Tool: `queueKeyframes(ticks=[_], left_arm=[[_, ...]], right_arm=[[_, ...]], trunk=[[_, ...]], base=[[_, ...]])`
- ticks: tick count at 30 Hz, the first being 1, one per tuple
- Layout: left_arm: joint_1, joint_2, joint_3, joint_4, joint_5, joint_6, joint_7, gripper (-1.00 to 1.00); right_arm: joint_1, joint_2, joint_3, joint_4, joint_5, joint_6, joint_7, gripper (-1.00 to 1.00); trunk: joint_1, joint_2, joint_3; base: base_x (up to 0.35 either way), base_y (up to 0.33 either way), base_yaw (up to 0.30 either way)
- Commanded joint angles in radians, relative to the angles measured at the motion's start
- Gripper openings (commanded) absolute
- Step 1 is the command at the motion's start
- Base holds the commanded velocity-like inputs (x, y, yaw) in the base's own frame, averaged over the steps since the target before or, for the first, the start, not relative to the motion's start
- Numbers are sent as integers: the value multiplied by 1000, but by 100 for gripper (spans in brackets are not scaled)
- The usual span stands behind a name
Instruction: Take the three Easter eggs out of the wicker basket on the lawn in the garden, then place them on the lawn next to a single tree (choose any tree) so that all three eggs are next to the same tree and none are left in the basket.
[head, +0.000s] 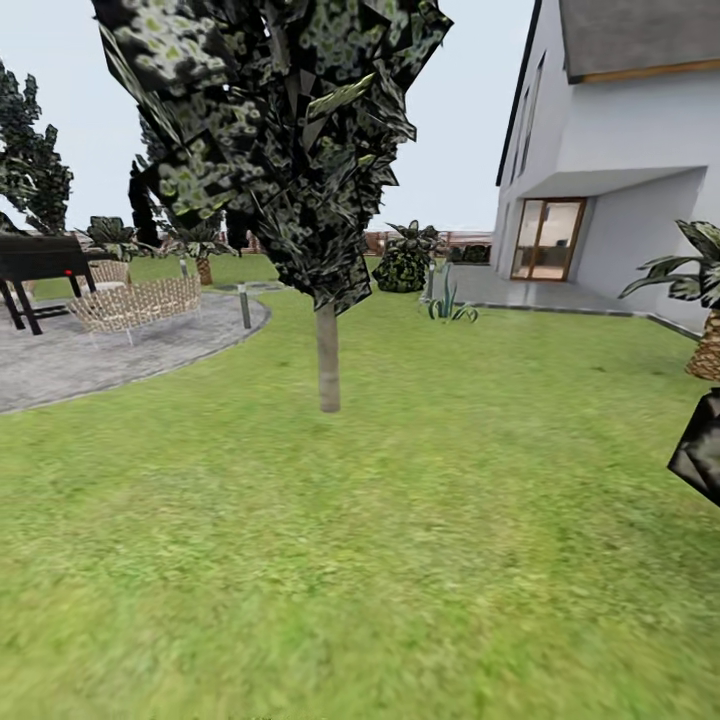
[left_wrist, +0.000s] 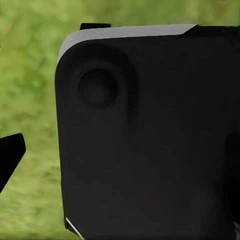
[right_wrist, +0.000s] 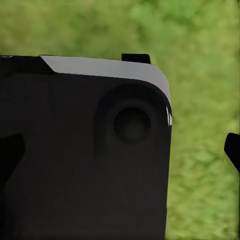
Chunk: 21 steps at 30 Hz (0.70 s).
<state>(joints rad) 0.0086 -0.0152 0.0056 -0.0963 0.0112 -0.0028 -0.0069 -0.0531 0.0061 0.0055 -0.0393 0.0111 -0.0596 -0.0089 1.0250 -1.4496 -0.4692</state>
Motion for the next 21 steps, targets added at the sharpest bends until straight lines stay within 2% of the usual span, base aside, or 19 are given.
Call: queueKeyframes(ticks=[1,18,21], left_arm=[[1,0,1,-2,1,0,-1,100],[1,1,1,-2,1,0,-1,100],[1,1,1,-2,1,0,-1,100]], right_arm=[[-1,0,0,1,1,-3,-1,100],[-1,-1,0,0,1,-3,0,100],[-1,-2,-1,0,0,-3,3,100]], trunk=[[0,0,-1],[0,0,-2],[0,0,-2]], base=[[0,0,293],[0,0,292],[0,0,123]])
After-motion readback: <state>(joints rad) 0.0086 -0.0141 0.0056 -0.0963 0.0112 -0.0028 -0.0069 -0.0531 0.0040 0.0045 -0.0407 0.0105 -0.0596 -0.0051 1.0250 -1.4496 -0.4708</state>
